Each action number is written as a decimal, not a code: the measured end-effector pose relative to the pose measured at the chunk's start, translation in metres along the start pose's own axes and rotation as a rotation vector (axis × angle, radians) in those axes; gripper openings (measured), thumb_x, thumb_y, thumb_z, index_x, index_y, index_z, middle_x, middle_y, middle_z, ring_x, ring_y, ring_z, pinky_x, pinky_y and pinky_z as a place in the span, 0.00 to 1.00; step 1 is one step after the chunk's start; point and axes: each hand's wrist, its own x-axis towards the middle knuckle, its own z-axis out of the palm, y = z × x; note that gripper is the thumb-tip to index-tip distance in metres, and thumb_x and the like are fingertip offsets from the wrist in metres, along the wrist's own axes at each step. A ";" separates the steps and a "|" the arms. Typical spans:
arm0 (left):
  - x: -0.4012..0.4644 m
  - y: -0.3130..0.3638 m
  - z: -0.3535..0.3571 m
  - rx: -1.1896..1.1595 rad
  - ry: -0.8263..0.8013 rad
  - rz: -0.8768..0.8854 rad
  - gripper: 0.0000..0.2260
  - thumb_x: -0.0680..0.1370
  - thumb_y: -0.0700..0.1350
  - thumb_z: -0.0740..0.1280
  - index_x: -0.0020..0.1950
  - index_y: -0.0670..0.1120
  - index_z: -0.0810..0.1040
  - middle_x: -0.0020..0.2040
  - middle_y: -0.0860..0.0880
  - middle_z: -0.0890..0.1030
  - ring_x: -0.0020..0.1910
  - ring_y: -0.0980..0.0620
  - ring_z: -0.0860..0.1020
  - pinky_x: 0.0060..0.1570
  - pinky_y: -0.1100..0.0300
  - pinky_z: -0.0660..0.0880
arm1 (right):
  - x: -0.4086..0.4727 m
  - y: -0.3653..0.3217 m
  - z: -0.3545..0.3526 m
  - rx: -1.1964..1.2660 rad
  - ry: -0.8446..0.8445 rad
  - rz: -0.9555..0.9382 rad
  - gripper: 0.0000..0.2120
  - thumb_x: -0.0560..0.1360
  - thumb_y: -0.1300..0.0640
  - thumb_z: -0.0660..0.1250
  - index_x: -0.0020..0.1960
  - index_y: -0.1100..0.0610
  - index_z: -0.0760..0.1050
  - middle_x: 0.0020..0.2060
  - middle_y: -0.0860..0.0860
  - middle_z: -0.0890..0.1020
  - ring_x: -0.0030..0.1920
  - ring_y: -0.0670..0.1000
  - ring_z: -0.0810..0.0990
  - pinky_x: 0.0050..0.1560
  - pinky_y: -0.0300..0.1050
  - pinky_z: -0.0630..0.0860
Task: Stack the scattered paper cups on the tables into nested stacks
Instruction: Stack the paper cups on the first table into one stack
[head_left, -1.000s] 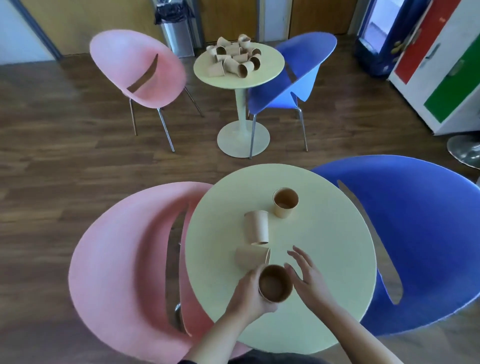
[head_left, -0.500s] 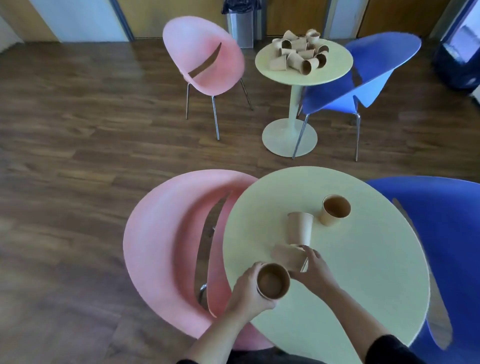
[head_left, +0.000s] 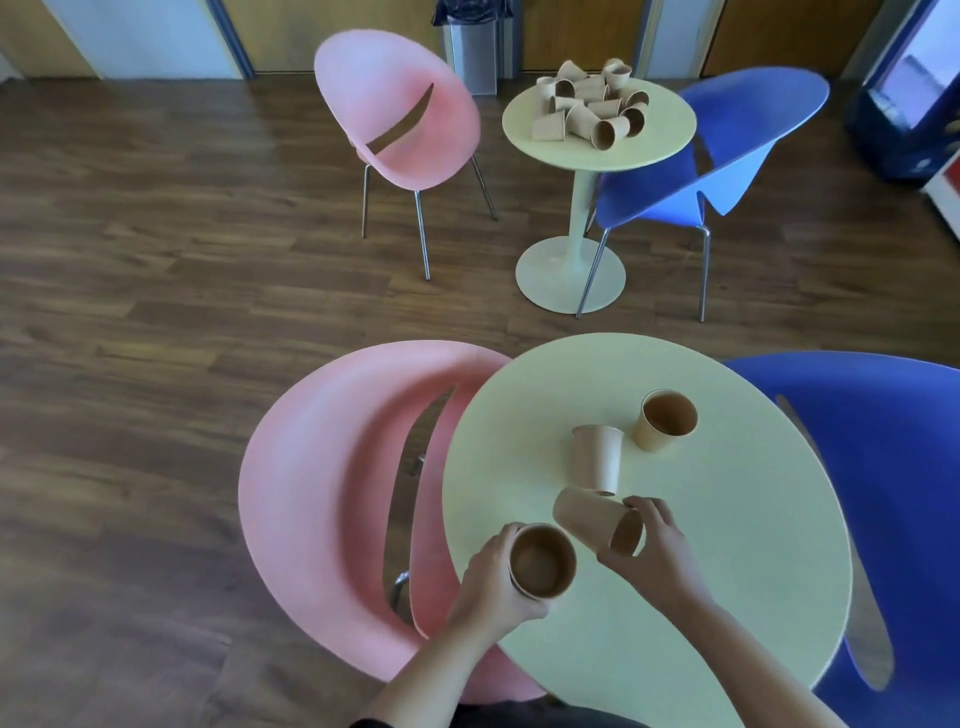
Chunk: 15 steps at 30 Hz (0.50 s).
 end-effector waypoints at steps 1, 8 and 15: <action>0.000 0.000 0.000 -0.008 -0.004 0.002 0.32 0.59 0.53 0.77 0.61 0.59 0.72 0.56 0.64 0.78 0.56 0.63 0.76 0.54 0.69 0.73 | -0.004 -0.006 -0.007 0.014 0.031 -0.016 0.32 0.65 0.55 0.76 0.65 0.57 0.68 0.57 0.46 0.69 0.52 0.50 0.73 0.49 0.43 0.72; -0.001 0.003 -0.002 0.029 -0.002 0.007 0.32 0.58 0.52 0.78 0.59 0.63 0.70 0.55 0.66 0.77 0.56 0.65 0.75 0.53 0.74 0.69 | -0.032 -0.049 -0.036 0.138 0.170 -0.275 0.32 0.63 0.56 0.76 0.64 0.53 0.68 0.57 0.44 0.69 0.52 0.39 0.70 0.47 0.26 0.68; 0.001 0.006 -0.001 0.052 -0.020 -0.085 0.31 0.60 0.52 0.77 0.61 0.54 0.71 0.46 0.63 0.76 0.45 0.62 0.76 0.38 0.81 0.67 | -0.048 -0.065 -0.021 -0.033 -0.015 -0.479 0.36 0.62 0.42 0.67 0.68 0.52 0.68 0.61 0.40 0.68 0.62 0.42 0.69 0.59 0.31 0.65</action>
